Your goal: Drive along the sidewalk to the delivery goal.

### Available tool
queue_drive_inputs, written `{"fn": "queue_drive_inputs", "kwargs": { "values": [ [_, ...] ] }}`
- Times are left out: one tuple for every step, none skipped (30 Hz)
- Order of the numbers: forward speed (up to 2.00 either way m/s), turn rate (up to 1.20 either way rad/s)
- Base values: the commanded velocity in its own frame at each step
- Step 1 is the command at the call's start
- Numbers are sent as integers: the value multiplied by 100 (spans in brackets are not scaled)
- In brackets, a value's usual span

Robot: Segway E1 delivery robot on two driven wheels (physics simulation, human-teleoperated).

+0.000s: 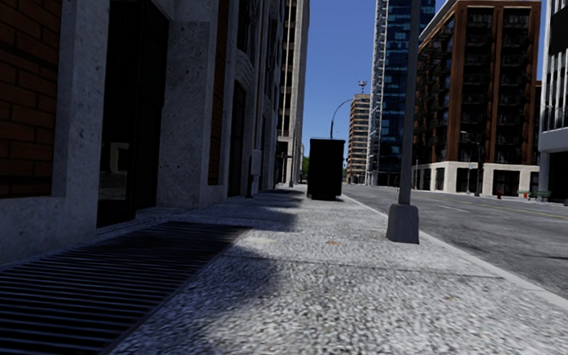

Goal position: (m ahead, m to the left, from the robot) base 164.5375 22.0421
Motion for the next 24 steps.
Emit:
{"fn": "queue_drive_inputs", "kwargs": {
  "values": [
    [200,0],
    [200,0],
    [200,0],
    [200,0],
    [200,0],
    [200,0],
    [200,0],
    [200,0],
    [200,0],
    [200,0],
    [200,0],
    [200,0],
    [200,0],
    [200,0],
    [200,0],
    [200,0],
    [200,0],
    [200,0],
    [200,0],
    [200,0],
    [200,0],
    [200,0],
    [200,0],
    [200,0]
  ]
}}
